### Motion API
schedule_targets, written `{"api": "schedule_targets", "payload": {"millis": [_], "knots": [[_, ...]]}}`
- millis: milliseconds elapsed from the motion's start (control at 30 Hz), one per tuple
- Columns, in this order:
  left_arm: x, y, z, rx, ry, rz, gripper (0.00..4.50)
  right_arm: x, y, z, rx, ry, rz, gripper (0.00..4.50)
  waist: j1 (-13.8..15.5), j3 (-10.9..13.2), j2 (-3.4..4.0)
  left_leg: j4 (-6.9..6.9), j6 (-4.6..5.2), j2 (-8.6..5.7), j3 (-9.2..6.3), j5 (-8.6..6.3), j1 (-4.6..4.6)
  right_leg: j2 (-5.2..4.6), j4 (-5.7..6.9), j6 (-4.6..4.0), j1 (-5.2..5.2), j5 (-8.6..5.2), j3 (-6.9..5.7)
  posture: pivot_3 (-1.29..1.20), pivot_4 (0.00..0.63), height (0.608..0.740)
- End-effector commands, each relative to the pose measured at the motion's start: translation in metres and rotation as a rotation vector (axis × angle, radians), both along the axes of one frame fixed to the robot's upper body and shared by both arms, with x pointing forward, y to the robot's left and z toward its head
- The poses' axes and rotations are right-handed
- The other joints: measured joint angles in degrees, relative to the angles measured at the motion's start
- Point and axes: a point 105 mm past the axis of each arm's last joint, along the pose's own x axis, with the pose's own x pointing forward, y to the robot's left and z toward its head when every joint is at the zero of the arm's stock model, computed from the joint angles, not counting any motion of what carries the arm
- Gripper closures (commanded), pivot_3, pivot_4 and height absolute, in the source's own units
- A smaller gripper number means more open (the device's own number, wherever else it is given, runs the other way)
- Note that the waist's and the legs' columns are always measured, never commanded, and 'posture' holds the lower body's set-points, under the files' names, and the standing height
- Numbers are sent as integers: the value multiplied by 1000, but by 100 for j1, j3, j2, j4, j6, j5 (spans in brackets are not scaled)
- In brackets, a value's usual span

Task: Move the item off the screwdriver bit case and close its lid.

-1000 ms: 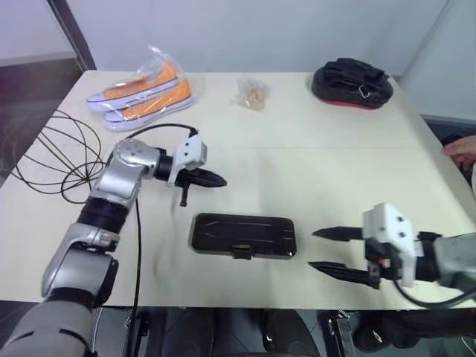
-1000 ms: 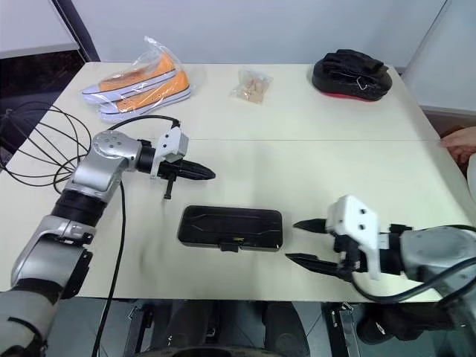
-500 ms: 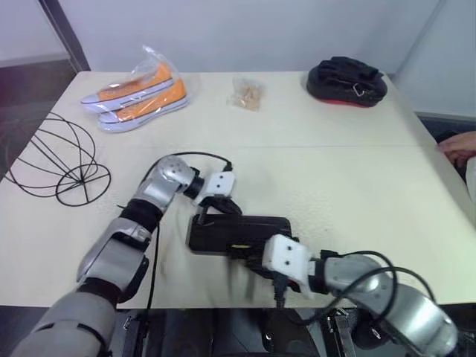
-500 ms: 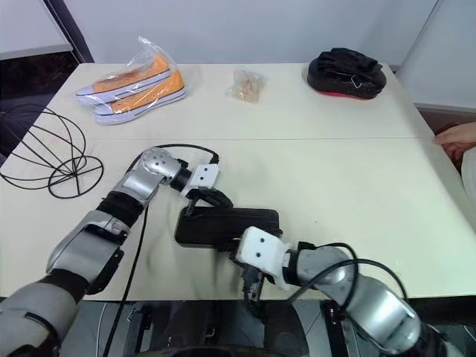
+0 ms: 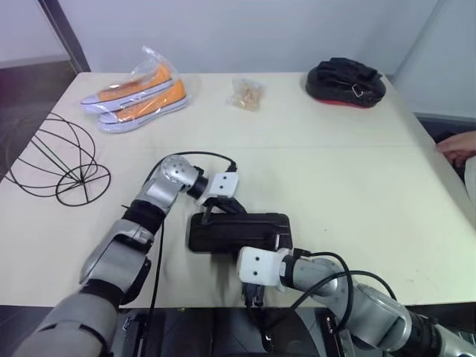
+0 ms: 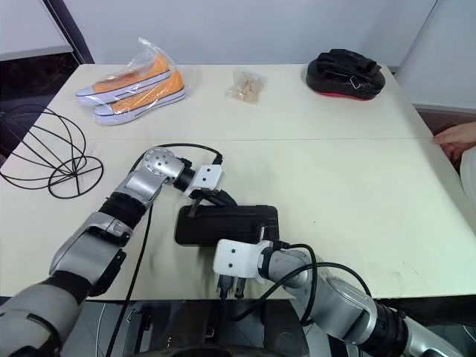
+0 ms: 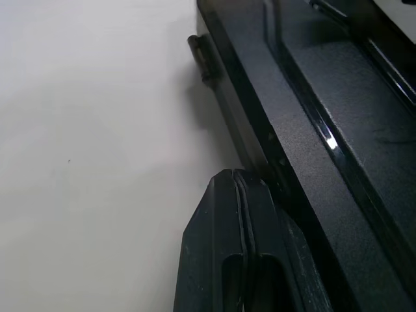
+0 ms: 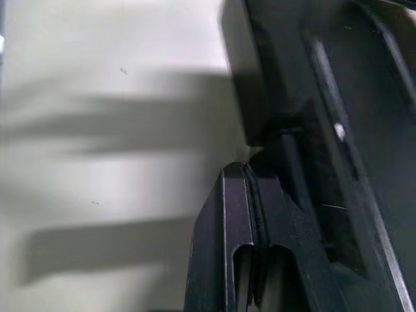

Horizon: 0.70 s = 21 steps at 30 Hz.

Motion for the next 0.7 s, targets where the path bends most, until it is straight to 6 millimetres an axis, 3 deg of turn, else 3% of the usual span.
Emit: {"api": "schedule_targets", "payload": {"millis": [33,167,267,367,467,567,667,700], "knots": [[-22,-5,-26,65,74,-98,4500,45,-29,30,-73,-267,-166,4487,0,0,0,0,0,0,0,0,0,0,0,0,0,0,0,0,150,740],[-17,-6,-27,51,37,-71,4500,29,-19,28,33,-106,-126,4487,1,-5,1,0,0,0,0,0,5,0,0,0,4,0,0,0,150,740],[15,-3,-9,4,-74,77,4500,4,-20,33,159,113,-82,4487,71,-6,1,0,0,-2,-3,0,5,-2,-2,0,10,0,-2,0,150,740],[41,18,17,-39,-112,211,4500,-8,-35,50,264,270,-91,4487,107,-5,-4,7,1,-6,-4,0,11,-7,-7,1,25,1,-3,0,150,740],[41,55,52,-88,-26,254,3653,-29,-51,78,385,433,-7,3207,-4,1,-12,7,1,1,-6,0,8,9,-5,1,18,1,-1,0,150,740],[17,95,72,-57,55,255,2246,-36,-73,102,456,484,27,1751,-84,5,-9,-8,4,16,-7,-2,3,22,1,-4,0,0,-1,0,150,740],[-38,143,103,-70,145,347,698,-25,-120,120,445,479,-61,212,-173,10,3,-27,12,45,-5,-7,-3,20,-2,-20,-14,-10,1,0,150,740],[-61,152,115,-103,177,398,207,-19,-138,128,436,456,-92,0,-203,14,7,-33,16,46,-2,-10,-1,14,-4,-22,-11,-12,4,0,150,740]]}}
